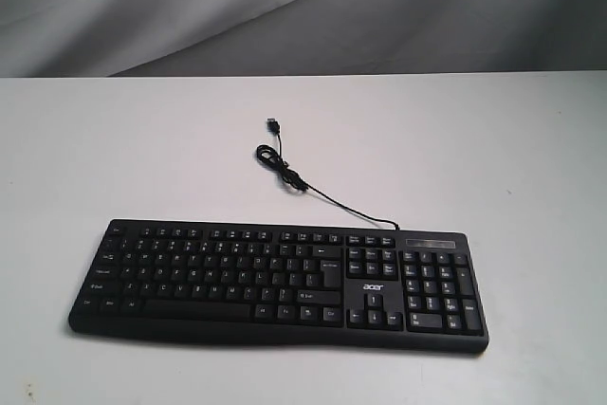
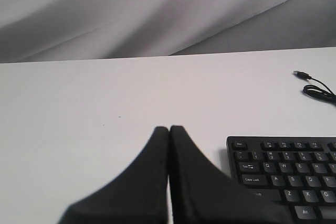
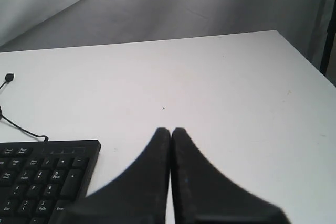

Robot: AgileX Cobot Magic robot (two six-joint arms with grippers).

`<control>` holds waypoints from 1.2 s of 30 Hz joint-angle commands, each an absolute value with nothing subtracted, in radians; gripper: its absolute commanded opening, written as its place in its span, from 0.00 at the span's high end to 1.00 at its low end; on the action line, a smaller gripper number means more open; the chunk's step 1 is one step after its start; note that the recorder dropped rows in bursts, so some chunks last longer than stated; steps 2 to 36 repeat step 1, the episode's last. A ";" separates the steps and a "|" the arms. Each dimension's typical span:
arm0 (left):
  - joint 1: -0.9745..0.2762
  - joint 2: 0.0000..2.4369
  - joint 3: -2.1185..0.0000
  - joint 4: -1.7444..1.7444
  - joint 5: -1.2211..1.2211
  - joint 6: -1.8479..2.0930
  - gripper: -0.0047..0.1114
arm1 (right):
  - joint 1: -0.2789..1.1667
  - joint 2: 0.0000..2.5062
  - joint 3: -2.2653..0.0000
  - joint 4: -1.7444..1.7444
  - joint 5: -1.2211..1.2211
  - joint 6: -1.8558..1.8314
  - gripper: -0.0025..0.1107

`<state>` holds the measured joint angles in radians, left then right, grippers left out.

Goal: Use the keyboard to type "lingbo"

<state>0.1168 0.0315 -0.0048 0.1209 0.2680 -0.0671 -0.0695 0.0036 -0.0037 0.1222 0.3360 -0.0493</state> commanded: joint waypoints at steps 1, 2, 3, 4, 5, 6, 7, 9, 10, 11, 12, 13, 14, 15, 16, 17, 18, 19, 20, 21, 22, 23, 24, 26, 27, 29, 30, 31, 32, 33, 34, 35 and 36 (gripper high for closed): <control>0.118 0.037 0.000 0.117 0.262 -0.069 0.96 | -0.070 0.000 0.000 0.112 0.338 -0.044 0.98; 0.118 0.037 0.000 0.117 0.262 -0.069 0.96 | -0.070 0.000 0.000 0.112 0.338 -0.044 0.98; 0.118 0.037 0.000 0.117 0.262 -0.069 0.96 | -0.070 0.000 0.000 0.112 0.338 -0.044 0.98; 0.118 0.037 0.000 0.117 0.262 -0.069 0.96 | -0.070 0.000 0.000 0.112 0.338 -0.044 0.98; 0.118 0.037 0.000 0.117 0.262 -0.069 0.96 | -0.070 0.000 0.000 0.112 0.338 -0.044 0.98; 0.118 0.037 0.000 0.117 0.262 -0.069 0.96 | -0.070 0.000 0.000 0.112 0.338 -0.044 0.98; 0.118 0.037 0.000 0.117 0.262 -0.069 0.96 | -0.070 0.000 0.000 0.112 0.338 -0.044 0.98; 0.118 0.037 0.000 0.117 0.262 -0.069 0.96 | -0.070 0.000 0.000 0.112 0.338 -0.044 0.98; 0.118 0.037 0.000 0.117 0.262 -0.069 0.96 | -0.070 0.000 0.000 0.112 0.338 -0.044 0.98; 0.118 0.037 0.000 0.117 0.262 -0.069 0.96 | -0.070 0.000 0.000 0.112 0.338 -0.044 0.98; 0.118 0.037 0.000 0.117 0.262 -0.069 0.96 | -0.070 0.000 0.000 0.112 0.338 -0.044 0.98; 0.118 0.037 0.000 0.117 0.262 -0.069 0.96 | -0.070 0.000 0.000 0.112 0.338 -0.044 0.98; 0.118 0.037 0.000 0.117 0.262 -0.069 0.96 | -0.070 0.000 0.000 0.112 0.338 -0.044 0.98; 0.118 0.037 0.000 0.117 0.262 -0.069 0.96 | -0.070 0.000 0.000 0.112 0.338 -0.044 0.98; 0.118 0.037 0.000 0.117 0.262 -0.069 0.96 | -0.070 0.000 0.000 0.112 0.338 -0.044 0.98; 0.118 0.037 0.000 0.117 0.262 -0.069 0.96 | -0.070 0.000 0.000 0.112 0.338 -0.044 0.98; 0.118 0.037 0.000 0.117 0.262 -0.069 0.96 | -0.070 0.000 0.000 0.112 0.338 -0.044 0.98; 0.118 0.037 0.000 0.117 0.262 -0.069 0.96 | -0.070 0.000 0.000 0.112 0.338 -0.044 0.98; 0.118 0.037 0.000 0.117 0.262 -0.069 0.96 | -0.070 0.000 0.000 0.112 0.338 -0.044 0.98; 0.118 0.037 0.000 0.117 0.262 -0.069 0.96 | -0.070 0.000 0.000 0.112 0.338 -0.044 0.98; 0.118 0.037 0.000 0.117 0.262 -0.069 0.96 | -0.070 0.000 0.000 0.112 0.338 -0.044 0.98; 0.118 0.037 0.000 0.117 0.262 -0.069 0.96 | -0.070 0.000 0.000 0.112 0.338 -0.044 0.98; 0.118 0.037 0.000 0.117 0.262 -0.069 0.96 | -0.070 0.000 0.000 0.112 0.338 -0.044 0.98; 0.118 0.037 0.000 0.117 0.262 -0.069 0.96 | -0.070 0.000 0.000 0.112 0.338 -0.044 0.98; 0.118 0.037 0.000 0.117 0.262 -0.069 0.96 | -0.070 0.000 0.000 0.112 0.338 -0.044 0.98; 0.118 0.037 0.000 0.117 0.262 -0.069 0.96 | -0.070 0.000 0.000 0.112 0.338 -0.044 0.98; 0.118 0.037 0.000 0.117 0.262 -0.069 0.96 | -0.070 0.000 0.000 0.112 0.338 -0.044 0.98; 0.118 0.037 0.000 0.117 0.262 -0.069 0.96 | -0.070 0.000 0.000 0.112 0.338 -0.044 0.98; 0.118 0.037 0.000 0.117 0.262 -0.069 0.96 | -0.070 0.000 0.000 0.112 0.338 -0.044 0.98; 0.118 0.037 0.000 0.117 0.262 -0.069 0.96 | -0.070 0.000 0.000 0.112 0.338 -0.044 0.98; 0.118 0.037 0.000 0.117 0.262 -0.069 0.96 | -0.070 0.000 0.000 0.112 0.338 -0.044 0.98; 0.118 0.037 0.000 0.117 0.262 -0.069 0.96 | -0.070 0.000 0.000 0.112 0.338 -0.044 0.98; 0.118 0.037 0.000 0.117 0.262 -0.069 0.96 | -0.070 0.000 0.000 0.112 0.338 -0.044 0.98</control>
